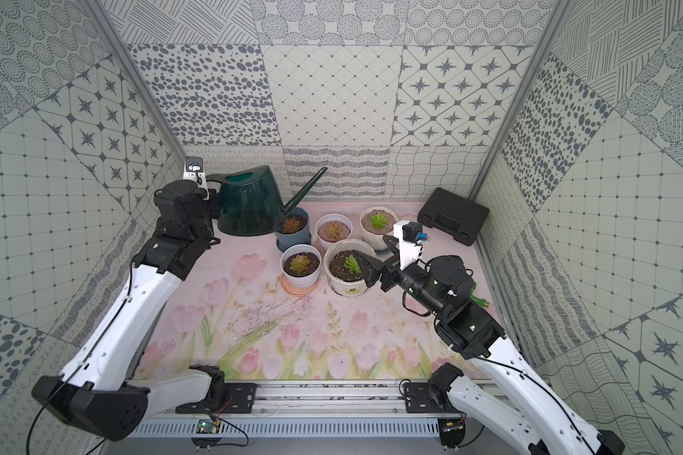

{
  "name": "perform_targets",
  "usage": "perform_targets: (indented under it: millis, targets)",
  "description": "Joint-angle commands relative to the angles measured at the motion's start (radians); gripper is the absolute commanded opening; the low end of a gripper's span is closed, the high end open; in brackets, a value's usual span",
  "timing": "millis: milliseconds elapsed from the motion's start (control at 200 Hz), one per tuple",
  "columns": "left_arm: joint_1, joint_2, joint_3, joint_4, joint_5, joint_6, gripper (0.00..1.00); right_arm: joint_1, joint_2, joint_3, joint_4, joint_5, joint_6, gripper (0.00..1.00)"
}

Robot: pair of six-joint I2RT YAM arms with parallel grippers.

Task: Water the succulent around the soil edge
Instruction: Water the soil of the potted plant with water, then place the watering can at the center of the board.

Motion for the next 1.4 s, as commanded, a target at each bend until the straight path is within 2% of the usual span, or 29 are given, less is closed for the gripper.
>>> perform_targets:
  millis: [0, 160, 295, 450, 650, 710, 760, 835, 850, 865, 955, 1026, 1106, 1131, 1221, 1276, 1396]
  targets:
    - [-0.09, -0.213, -0.217, -0.116, -0.013, -0.673, 0.0, 0.036, 0.045, 0.034, 0.04, 0.057, 0.092, 0.97]
    - [-0.222, -0.336, -0.396, -0.075, -0.133, -0.782, 0.0, 0.128, 0.164, 0.064, 0.18, 0.152, 0.183, 0.96]
    - [-0.312, -0.339, -0.418, -0.066, -0.204, -0.795, 0.0, 0.25, 0.283, 0.092, 0.31, 0.321, 0.103, 0.87]
    - [-0.395, -0.367, -0.456, -0.039, -0.282, -0.808, 0.0, 0.257, 0.413, 0.162, 0.367, 0.476, 0.088, 0.77]
    - [-0.47, -0.338, -0.481, -0.03, -0.388, -0.801, 0.0, 0.256, 0.533, 0.24, 0.396, 0.482, 0.048, 0.73]
    - [-0.498, -0.343, -0.494, -0.012, -0.421, -0.795, 0.0, 0.256, 0.556, 0.254, 0.391, 0.506, 0.028, 0.66]
    - [-0.515, -0.349, -0.501, 0.005, -0.44, -0.789, 0.0, 0.254, 0.56, 0.249, 0.397, 0.526, 0.015, 0.56]
    - [-0.538, -0.358, -0.509, 0.014, -0.454, -0.772, 0.0, 0.248, 0.542, 0.208, 0.421, 0.562, 0.019, 0.2]
    - [-0.541, -0.361, -0.51, 0.015, -0.456, -0.769, 0.0, 0.248, 0.533, 0.194, 0.427, 0.569, 0.024, 0.08]
    - [-0.545, -0.364, -0.511, 0.015, -0.457, -0.766, 0.0, 0.245, 0.523, 0.18, 0.436, 0.575, 0.028, 0.01]
    - [-0.546, -0.384, -0.519, 0.041, -0.359, -0.701, 0.0, 0.224, 0.451, 0.072, 0.51, 0.579, 0.067, 0.0]
    - [-0.546, -0.405, -0.508, 0.031, -0.185, -0.629, 0.22, 0.2, 0.374, -0.031, 0.566, 0.591, 0.095, 0.0]
    - [-0.546, -0.439, -0.484, -0.05, -0.031, -0.62, 0.61, 0.164, 0.252, -0.148, 0.62, 0.618, 0.113, 0.0]
    - [-0.546, -0.448, -0.469, -0.092, 0.005, -0.627, 0.7, 0.154, 0.212, -0.173, 0.618, 0.626, 0.114, 0.0]
    - [-0.546, -0.467, -0.426, -0.228, 0.099, -0.642, 0.77, 0.125, 0.08, -0.239, 0.575, 0.654, 0.112, 0.0]
    - [-0.547, -0.469, -0.411, -0.282, 0.165, -0.651, 0.99, 0.123, 0.006, -0.26, 0.548, 0.668, 0.105, 0.0]
    - [-0.546, -0.477, -0.403, -0.342, 0.291, -0.662, 0.99, 0.115, -0.104, -0.277, 0.469, 0.719, 0.037, 0.0]
